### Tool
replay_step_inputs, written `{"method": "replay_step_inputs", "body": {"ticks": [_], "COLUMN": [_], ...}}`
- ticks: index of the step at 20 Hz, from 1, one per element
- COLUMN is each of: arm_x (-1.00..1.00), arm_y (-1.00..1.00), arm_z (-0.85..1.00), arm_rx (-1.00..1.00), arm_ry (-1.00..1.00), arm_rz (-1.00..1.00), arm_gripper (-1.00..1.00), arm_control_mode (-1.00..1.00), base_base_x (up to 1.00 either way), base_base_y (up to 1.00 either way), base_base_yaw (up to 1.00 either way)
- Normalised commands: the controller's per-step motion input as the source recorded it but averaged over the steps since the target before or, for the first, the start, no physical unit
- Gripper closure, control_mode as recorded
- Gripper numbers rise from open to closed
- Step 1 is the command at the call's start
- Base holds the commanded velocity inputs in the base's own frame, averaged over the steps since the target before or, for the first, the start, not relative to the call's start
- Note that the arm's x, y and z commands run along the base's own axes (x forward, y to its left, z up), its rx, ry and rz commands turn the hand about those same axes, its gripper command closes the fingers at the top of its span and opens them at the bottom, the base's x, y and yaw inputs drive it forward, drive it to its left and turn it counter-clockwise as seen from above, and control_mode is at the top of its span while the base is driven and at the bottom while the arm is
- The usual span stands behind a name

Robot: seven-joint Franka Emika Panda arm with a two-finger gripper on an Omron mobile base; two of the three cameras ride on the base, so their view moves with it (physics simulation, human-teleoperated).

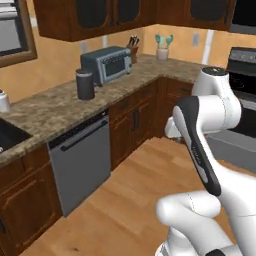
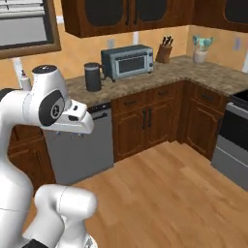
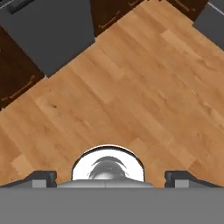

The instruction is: Navigate to the stove.

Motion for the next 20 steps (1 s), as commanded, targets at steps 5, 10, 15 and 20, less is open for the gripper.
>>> {"method": "replay_step_inputs", "body": {"ticks": [5,10,15,20], "arm_x": [0.0,0.0,0.0,0.0], "arm_y": [0.0,0.0,0.0,0.0], "arm_z": [0.0,0.0,0.0,0.0], "arm_rx": [0.0,0.0,0.0,0.0], "arm_ry": [0.0,0.0,0.0,0.0], "arm_rz": [0.0,0.0,0.0,0.0], "arm_gripper": [-1.0,-1.0,-1.0,-1.0], "arm_control_mode": [1.0,1.0,1.0,1.0], "base_base_x": [0.03,0.81,1.0,1.0], "base_base_y": [0.0,0.42,1.0,0.42], "base_base_yaw": [-0.98,-0.59,-0.42,-0.45]}}
